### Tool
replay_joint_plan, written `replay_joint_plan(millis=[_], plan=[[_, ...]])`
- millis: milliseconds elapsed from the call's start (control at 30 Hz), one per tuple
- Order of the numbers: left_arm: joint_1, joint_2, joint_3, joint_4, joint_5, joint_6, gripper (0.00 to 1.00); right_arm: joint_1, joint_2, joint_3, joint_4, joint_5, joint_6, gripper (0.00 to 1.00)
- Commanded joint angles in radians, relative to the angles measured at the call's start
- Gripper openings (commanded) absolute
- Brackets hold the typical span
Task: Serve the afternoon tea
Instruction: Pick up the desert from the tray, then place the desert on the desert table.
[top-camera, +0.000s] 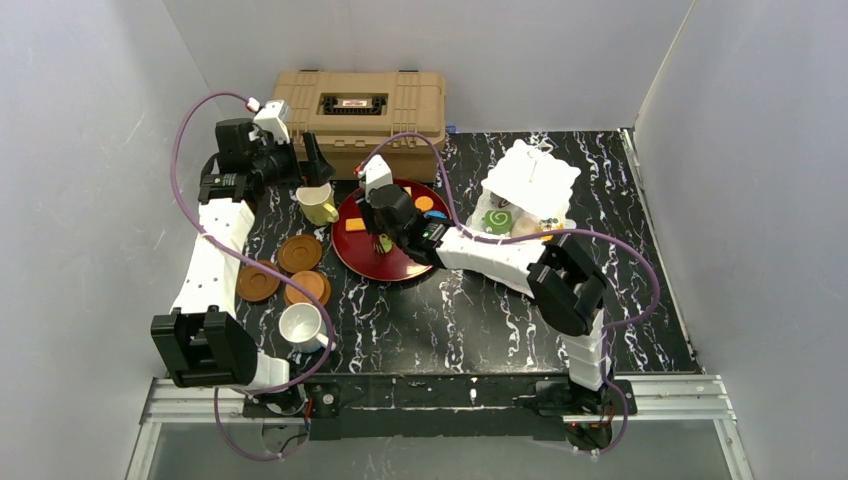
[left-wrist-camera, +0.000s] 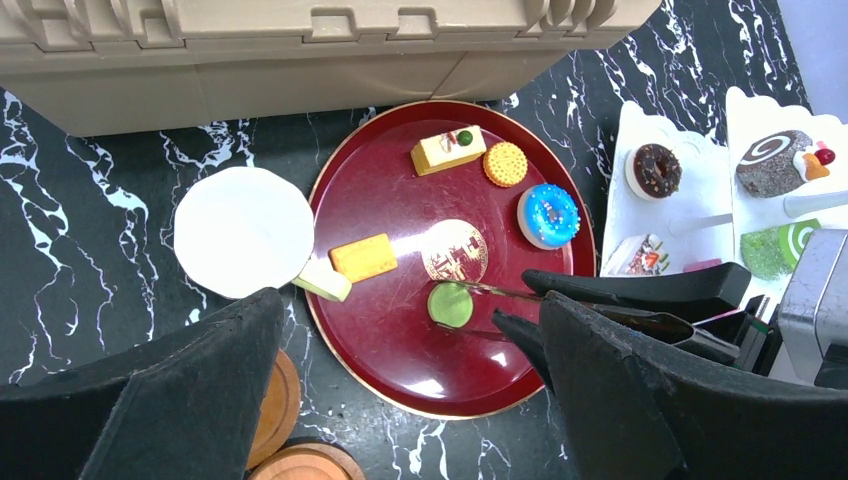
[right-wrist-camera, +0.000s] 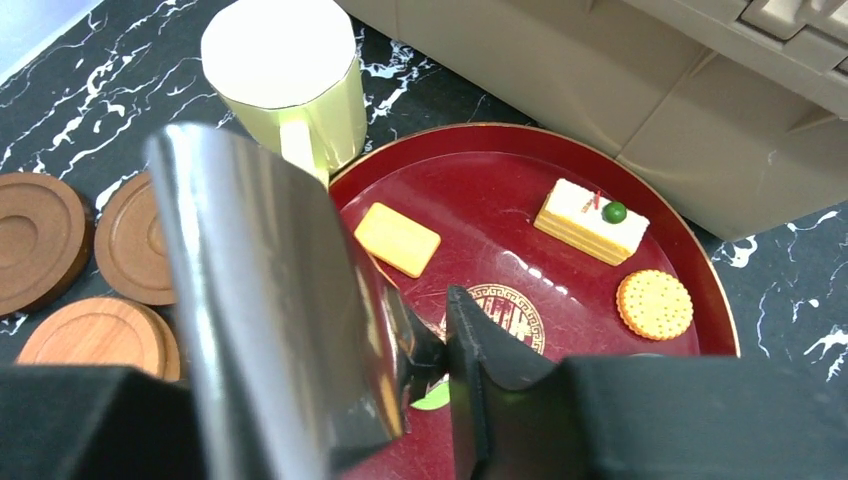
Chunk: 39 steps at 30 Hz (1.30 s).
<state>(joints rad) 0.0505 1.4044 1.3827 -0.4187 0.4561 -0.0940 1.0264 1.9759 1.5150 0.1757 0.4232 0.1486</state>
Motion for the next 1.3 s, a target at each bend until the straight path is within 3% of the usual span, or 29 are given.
replay_joint_plan(millis=[0, 167, 367, 567, 933, 1267], plan=[[0.010, -0.046, 0.009, -0.003, 0.009, -0.006, 0.98, -0.007, -0.023, 0.045, 0.019, 0.007, 0.013, 0.37], [0.011, -0.050, 0.008, -0.009, 0.005, -0.006, 0.98, -0.008, -0.047, 0.084, -0.019, -0.011, 0.000, 0.25], [0.011, -0.052, 0.000, -0.015, -0.002, 0.000, 0.98, -0.008, -0.124, 0.260, -0.200, -0.019, -0.064, 0.24], [0.013, -0.065, -0.018, -0.018, -0.001, 0.004, 0.98, -0.012, -0.269, 0.303, -0.324, 0.034, -0.140, 0.23], [0.015, -0.081, -0.034, -0.023, 0.005, 0.010, 0.98, -0.052, -0.620, 0.162, -0.387, 0.230, -0.217, 0.24], [0.014, -0.078, -0.028, -0.018, 0.018, -0.001, 0.98, -0.057, -0.745, 0.083, -0.435, 0.329, -0.251, 0.25]])
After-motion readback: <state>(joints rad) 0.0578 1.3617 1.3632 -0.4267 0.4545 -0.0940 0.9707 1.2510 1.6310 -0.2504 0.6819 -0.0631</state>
